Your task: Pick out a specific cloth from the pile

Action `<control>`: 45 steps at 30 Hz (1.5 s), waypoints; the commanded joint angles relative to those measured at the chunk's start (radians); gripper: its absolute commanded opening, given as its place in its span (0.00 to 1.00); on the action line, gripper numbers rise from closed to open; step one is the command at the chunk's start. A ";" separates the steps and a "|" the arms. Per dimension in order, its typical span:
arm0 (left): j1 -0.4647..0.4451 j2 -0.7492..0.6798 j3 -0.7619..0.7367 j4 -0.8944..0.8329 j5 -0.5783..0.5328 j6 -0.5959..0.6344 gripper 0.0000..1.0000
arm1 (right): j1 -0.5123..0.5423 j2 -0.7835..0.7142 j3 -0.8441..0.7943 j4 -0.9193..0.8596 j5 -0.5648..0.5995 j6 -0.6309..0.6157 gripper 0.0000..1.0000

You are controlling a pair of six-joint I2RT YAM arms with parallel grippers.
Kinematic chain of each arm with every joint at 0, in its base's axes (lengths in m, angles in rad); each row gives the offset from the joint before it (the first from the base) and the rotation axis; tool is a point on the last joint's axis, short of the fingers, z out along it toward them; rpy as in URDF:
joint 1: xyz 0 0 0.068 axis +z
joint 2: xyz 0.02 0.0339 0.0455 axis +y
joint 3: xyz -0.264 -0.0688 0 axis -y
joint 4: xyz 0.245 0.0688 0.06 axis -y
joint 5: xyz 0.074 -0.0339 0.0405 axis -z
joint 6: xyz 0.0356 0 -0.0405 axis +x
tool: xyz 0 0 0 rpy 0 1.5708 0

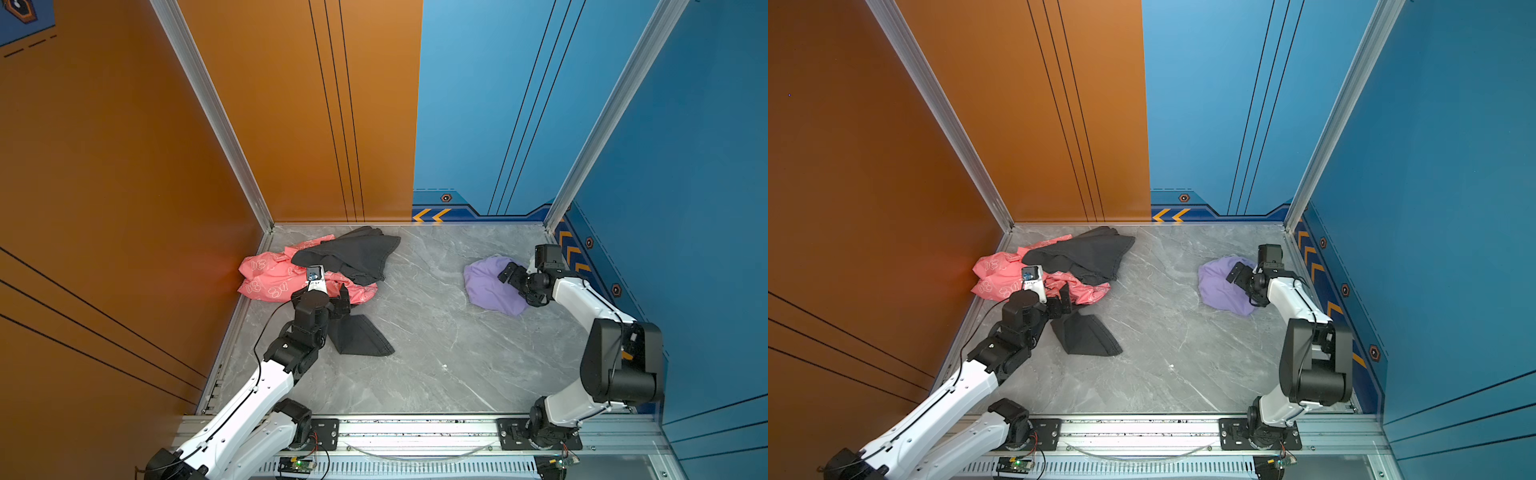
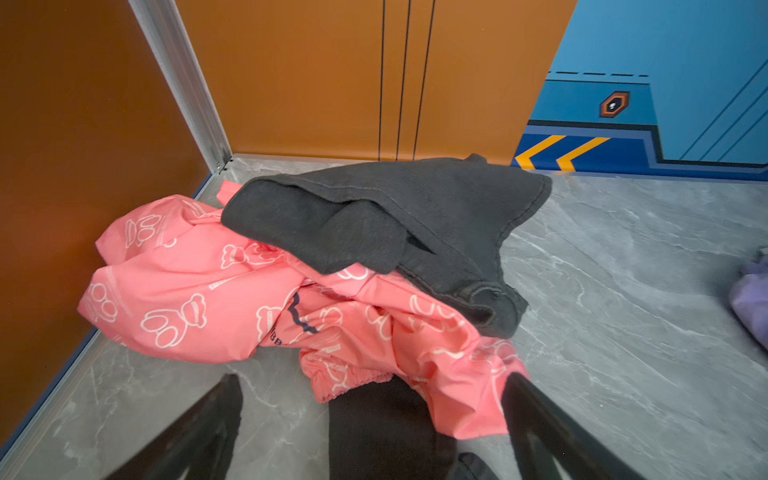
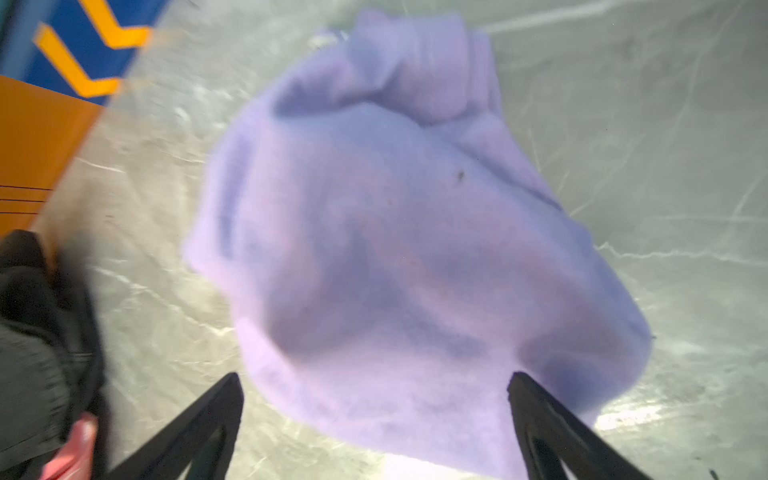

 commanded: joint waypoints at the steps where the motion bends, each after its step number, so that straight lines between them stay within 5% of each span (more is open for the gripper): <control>1: 0.031 -0.003 -0.044 0.135 -0.081 0.054 0.98 | 0.008 -0.145 -0.025 0.087 0.005 -0.014 1.00; 9: 0.121 0.089 -0.168 0.408 -0.071 0.168 0.98 | 0.009 -0.450 -0.301 0.360 0.194 -0.151 1.00; 15: 0.196 0.224 -0.225 0.596 -0.009 0.222 0.98 | 0.012 -0.520 -0.517 0.551 0.266 -0.260 1.00; 27: 0.243 0.463 -0.287 0.929 0.113 0.281 0.98 | 0.062 -0.356 -0.755 1.020 0.257 -0.451 1.00; 40: 0.268 0.704 -0.293 1.171 0.181 0.289 0.98 | 0.080 0.063 -0.815 1.591 0.211 -0.467 1.00; 45: 0.270 0.739 -0.287 1.193 0.180 0.294 0.98 | 0.087 0.042 -0.782 1.492 0.236 -0.470 1.00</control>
